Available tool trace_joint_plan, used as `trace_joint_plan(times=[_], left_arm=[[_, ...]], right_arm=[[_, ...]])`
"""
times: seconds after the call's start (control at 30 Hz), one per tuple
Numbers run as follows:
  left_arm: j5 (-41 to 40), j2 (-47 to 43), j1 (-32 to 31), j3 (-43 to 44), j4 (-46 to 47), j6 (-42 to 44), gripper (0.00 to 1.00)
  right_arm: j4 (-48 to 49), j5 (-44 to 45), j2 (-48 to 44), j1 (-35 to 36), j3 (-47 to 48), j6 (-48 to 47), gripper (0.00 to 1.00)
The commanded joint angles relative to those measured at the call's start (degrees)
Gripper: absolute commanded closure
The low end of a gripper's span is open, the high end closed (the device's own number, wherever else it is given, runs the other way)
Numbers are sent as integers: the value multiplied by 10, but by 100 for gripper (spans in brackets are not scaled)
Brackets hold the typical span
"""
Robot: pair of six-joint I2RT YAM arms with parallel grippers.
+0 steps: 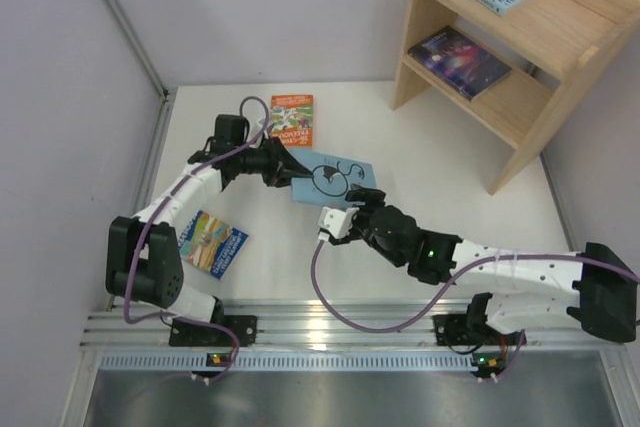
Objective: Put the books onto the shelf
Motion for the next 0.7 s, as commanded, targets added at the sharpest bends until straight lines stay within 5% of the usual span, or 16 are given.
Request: trace_joint_plan(times=[0.0,0.33,0.67], left_arm=[[45,-2,-1,38,24,-4,100],[74,2,-1,4,74,-57,100],[78,-4,-1,-26,35,-32,100]], right_arm=[[41,-24,5,14,-2,-6,34],[148,25,66,10,-35,-69,38],[255,38,113,-17,-37,-158,67]])
